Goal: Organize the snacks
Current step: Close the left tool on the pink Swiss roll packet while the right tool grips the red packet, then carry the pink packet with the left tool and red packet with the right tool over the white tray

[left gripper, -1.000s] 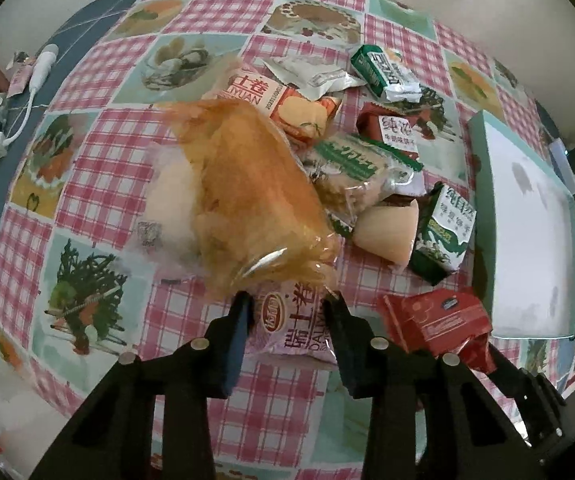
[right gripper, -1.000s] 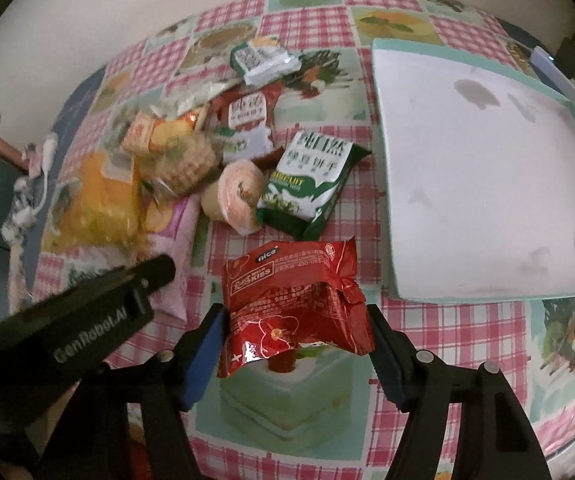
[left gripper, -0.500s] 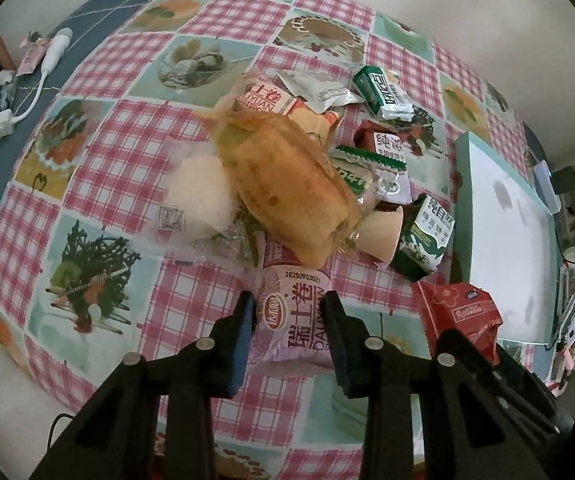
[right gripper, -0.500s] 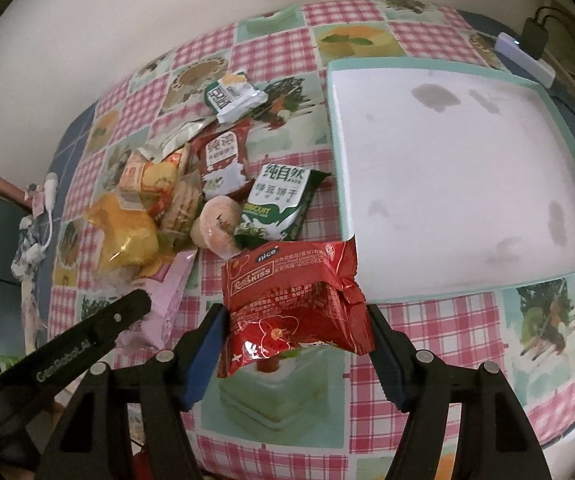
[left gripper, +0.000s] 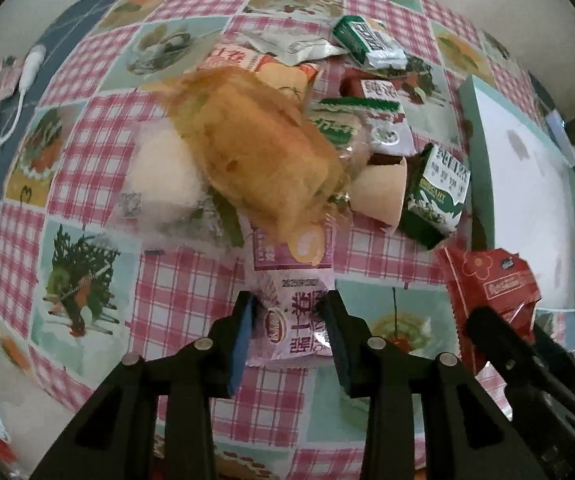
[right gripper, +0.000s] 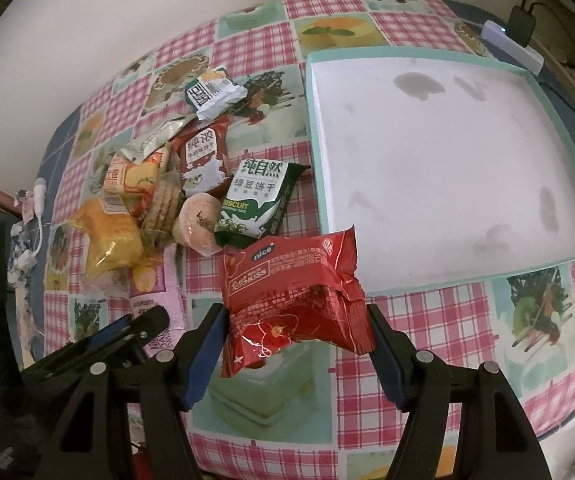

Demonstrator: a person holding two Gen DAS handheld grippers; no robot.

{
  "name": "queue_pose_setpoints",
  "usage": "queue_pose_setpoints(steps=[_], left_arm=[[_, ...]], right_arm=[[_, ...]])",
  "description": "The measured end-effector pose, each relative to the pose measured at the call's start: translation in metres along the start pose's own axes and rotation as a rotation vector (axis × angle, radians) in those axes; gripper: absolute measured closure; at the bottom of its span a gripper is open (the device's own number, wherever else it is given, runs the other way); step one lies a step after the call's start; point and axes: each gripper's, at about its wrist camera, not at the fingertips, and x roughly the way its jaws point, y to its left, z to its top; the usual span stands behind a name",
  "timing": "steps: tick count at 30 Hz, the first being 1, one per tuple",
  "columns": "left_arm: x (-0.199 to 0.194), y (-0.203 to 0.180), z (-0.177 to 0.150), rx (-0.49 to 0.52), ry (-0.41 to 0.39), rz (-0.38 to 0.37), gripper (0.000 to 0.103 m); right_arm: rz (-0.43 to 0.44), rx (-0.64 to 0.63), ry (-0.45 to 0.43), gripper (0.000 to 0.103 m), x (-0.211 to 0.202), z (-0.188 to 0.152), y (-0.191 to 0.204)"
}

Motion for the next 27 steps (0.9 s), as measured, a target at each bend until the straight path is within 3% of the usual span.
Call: queue_pose_setpoints(steps=[11,14,23,27], left_arm=[[0.017,-0.021,0.01,0.029,0.007,0.064,0.055],[0.031,-0.021,0.012,0.043,0.04,0.097,0.056],[0.019,-0.018,0.003,0.018,0.035,-0.002,0.061],[0.0,-0.018,-0.003,0.023,-0.022,-0.027,0.062]], right_arm=[[-0.004,0.012,0.006,0.032,0.0,0.0,-0.003],[-0.006,0.017,0.008,0.032,0.001,0.001,-0.003],[0.016,0.031,0.004,0.032,-0.004,0.001,-0.007],[0.062,0.059,-0.003,0.033,-0.012,0.001,-0.013]])
